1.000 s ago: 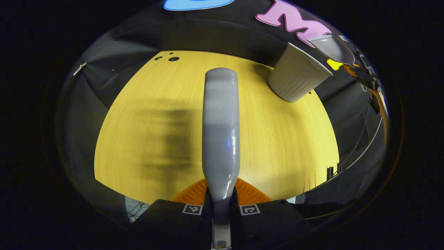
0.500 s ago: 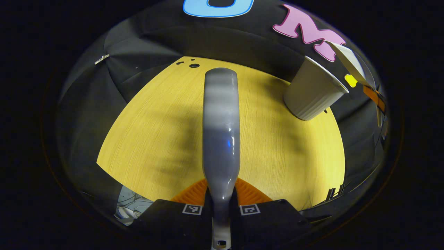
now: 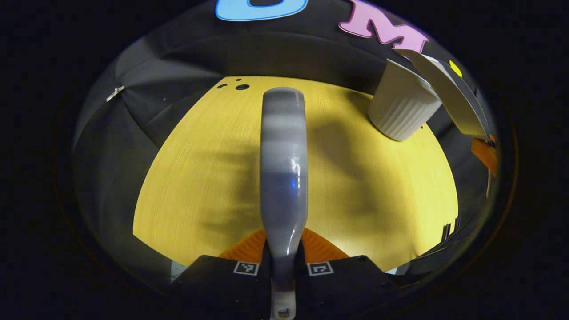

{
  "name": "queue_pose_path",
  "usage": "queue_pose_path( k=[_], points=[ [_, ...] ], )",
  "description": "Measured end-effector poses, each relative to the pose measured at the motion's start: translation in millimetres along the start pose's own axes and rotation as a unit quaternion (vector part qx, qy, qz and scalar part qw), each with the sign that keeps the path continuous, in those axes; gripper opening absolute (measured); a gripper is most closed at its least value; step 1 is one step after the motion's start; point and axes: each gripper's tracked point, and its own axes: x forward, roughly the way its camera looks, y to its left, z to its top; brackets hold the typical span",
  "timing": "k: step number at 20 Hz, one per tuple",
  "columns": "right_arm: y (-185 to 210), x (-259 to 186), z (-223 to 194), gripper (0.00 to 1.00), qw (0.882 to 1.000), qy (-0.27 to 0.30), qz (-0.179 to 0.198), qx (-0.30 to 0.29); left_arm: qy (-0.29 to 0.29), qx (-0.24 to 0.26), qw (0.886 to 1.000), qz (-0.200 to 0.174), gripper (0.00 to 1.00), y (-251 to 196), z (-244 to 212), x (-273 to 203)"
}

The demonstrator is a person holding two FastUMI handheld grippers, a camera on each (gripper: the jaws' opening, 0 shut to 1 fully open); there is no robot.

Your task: Pick up the small broom and dustpan from the desktop, sweep the trash into the dustpan with the broom, and then empty the trash into the garbage bin.

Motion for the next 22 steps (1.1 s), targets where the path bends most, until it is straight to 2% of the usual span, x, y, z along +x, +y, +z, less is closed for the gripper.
queue_pose_path(
  k=[2, 3, 4, 5, 7, 11, 15, 17, 18, 21, 22],
  points=[
    [25.3, 6.5, -33.0, 0.33, 0.998, 0.047, 0.012, 0.043, 0.014, 0.026, 1.0, -0.003, 0.25, 11.1, 0.3, 11.8],
    [34.4, 17.7, -48.3, 0.28, 0.995, 0.073, 0.019, 0.07, 0.021, 0.036, 0.999, -0.006, 0.25, 15.5, 1.8, 17.3],
    [43.9, 26.3, -64.1, 0.33, 0.99, 0.099, 0.025, 0.098, 0.027, 0.044, 0.999, -0.01, 0.28, 19.4, 3.6, 23.3],
    [49.7, 29.3, -80.9, 0.33, 0.984, 0.123, 0.028, 0.125, 0.037, 0.055, 0.998, -0.014, 0.25, 20.2, 2.1, 27.2],
    [58.2, 35.0, -114.4, 0.33, 0.971, 0.17, 0.021, 0.165, 0.055, 0.074, 0.996, -0.019, 0.28, 24.6, 2.2, 31.7],
    [52.1, 35.0, -159.6, 0.33, 0.954, 0.223, -0.006, 0.198, 0.104, 0.089, 0.99, -0.026, 0.25, 28.5, -1.3, 48.0],
    [53.4, 56.7, -172.8, 0.33, 0.942, 0.251, -0.014, 0.223, 0.149, 0.062, 0.987, -0.024, 0.28, 27.0, -9.8, 53.8],
    [61.3, 63.0, -172.8, 0.34, 0.933, 0.263, -0.005, 0.244, 0.168, 0.058, 0.984, -0.01, 0.27, 32.6, -15.3, 54.2],
    [63.4, 63.8, -171.9, 0.35, 0.931, 0.265, 0.001, 0.25, 0.168, 0.059, 0.984, -0.007, 0.25, 33.4, -14.9, 52.8],
    [68.7, 60.6, -167.1, 0.38, 0.93, 0.262, 0.011, 0.256, 0.163, 0.073, 0.984, 0.008, 0.29, 36.5, -11.4, 47.4],
    [71.2, 61.0, -162.6, 0.44, 0.93, 0.262, 0.017, 0.257, 0.157, 0.078, 0.985, 0.006, 0.31, 35.1, -10.0, 43.2]
  ],
)
